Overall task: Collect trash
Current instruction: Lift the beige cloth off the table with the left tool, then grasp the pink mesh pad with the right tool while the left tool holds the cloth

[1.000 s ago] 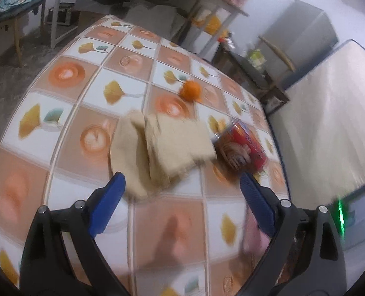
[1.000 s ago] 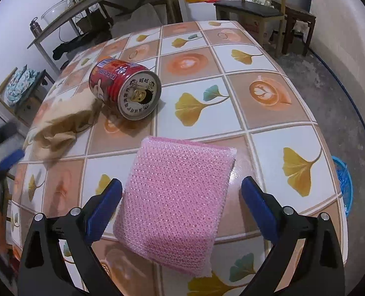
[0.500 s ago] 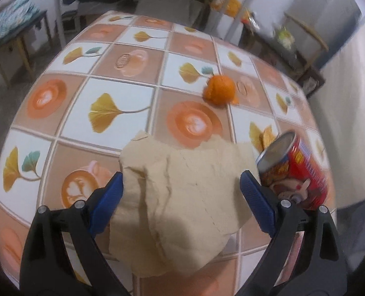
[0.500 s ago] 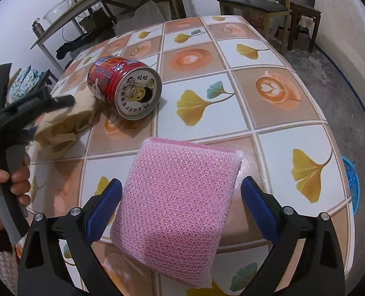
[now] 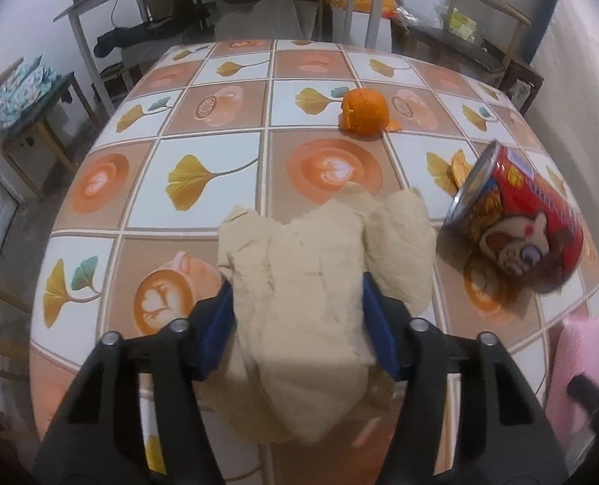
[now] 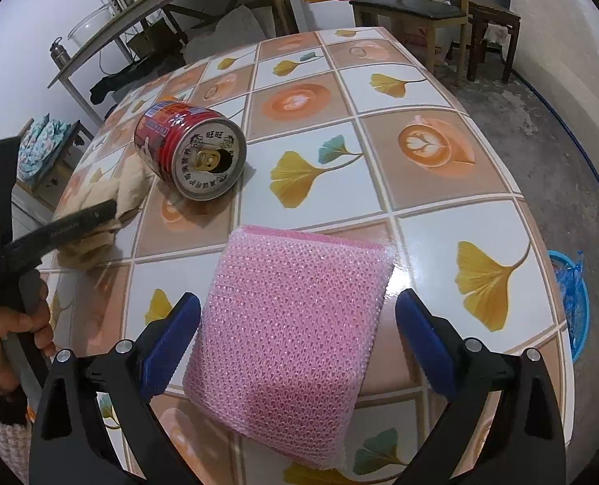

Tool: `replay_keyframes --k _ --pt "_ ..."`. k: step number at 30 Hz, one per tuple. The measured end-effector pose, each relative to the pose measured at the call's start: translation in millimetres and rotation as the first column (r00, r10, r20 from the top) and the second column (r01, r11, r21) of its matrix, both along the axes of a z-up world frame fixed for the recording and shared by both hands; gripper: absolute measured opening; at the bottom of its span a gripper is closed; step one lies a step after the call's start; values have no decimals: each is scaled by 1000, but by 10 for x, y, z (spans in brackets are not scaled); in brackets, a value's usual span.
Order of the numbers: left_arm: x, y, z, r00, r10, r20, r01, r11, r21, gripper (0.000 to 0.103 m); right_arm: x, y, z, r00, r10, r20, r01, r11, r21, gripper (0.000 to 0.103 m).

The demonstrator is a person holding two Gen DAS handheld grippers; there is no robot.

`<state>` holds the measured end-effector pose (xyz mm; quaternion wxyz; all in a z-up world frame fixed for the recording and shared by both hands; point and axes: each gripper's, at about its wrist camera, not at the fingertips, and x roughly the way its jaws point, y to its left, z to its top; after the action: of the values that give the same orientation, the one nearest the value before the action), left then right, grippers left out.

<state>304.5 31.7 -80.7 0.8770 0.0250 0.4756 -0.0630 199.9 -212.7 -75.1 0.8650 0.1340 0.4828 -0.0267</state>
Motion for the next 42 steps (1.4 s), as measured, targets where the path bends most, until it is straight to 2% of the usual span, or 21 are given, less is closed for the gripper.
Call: replay_keyframes --k 4,7,10,12,14,16,18,20,21,23,25,26,28,31,33,34,35,36,37,39,42 --pt "-136 45 10 999 -32 9 32 999 14 43 -56 -34 3 1000 -1 2 1 1000 1 94" --pt "-260 89 25 999 -54 8 54 998 13 30 -96 -57 14 1000 0 6 0 1000 2 94" --pt "-439 146 97 997 -73 32 71 996 45 21 -137 -78 40 1000 0 14 0 1000 -2 94" --pt "-593 191 198 993 -87 81 79 992 95 17 -163 -103 54 1000 -5 19 5 1000 -3 94" --pt "-807 183 317 979 -125 160 89 972 218 16 -182 -125 58 1000 -8 21 8 1000 -2 94" --pt "-1002 112 364 959 -183 216 95 927 362 16 -187 -140 55 1000 -11 21 11 1000 -2 94" --pt "-1189 -14 333 934 -263 241 109 854 509 16 -186 -141 55 1000 -10 20 10 1000 -2 94" --pt "-1415 -207 178 895 -381 231 130 719 682 16 -187 -141 57 1000 -10 21 10 1000 -2 94" --pt "-1509 -295 80 878 -434 202 159 663 732 16 -189 -139 54 1000 -9 21 9 1000 -2 94" --pt "-1652 -417 -59 859 -494 137 230 611 757 16 -199 -129 47 1000 -4 21 4 1000 1 94" --pt "-1791 -528 -147 836 -544 73 319 589 743 16 -209 -115 44 1000 0 20 0 1000 -1 94" --pt "-1826 -568 -147 830 -556 52 353 593 724 16 -216 -103 46 1000 2 20 -2 1000 -1 94" --pt "-1850 -590 -100 828 -560 30 405 634 659 16 -237 -99 53 1000 4 20 -4 1000 -1 94" --pt "-1730 -472 30 860 -510 19 435 753 494 16 -248 -99 54 1000 2 16 -2 1000 6 94" --pt "-1566 -286 150 891 -455 4 433 850 301 16 -256 -98 62 1000 0 16 0 1000 11 94" --pt "-1492 -182 192 902 -432 -6 424 883 202 16 -260 -96 67 1000 1 17 -1 1000 13 94" --pt "-1426 -89 211 909 -416 -16 415 904 108 17 -263 -99 70 1000 2 18 -2 1000 16 94" --pt "-1380 -13 209 916 -401 -25 402 915 29 17 -258 -100 72 1000 2 17 -2 1000 19 94" --pt "-1282 131 198 925 -376 -47 371 924 -91 17 -256 -100 73 1000 2 17 -3 1000 24 94" --pt "-1148 320 174 937 -342 -71 317 917 -241 17 -251 -100 68 1000 4 13 -4 999 33 94" --pt "-1079 492 140 951 -295 -95 244 901 -358 17 -256 -81 67 1000 9 12 -9 999 33 94"
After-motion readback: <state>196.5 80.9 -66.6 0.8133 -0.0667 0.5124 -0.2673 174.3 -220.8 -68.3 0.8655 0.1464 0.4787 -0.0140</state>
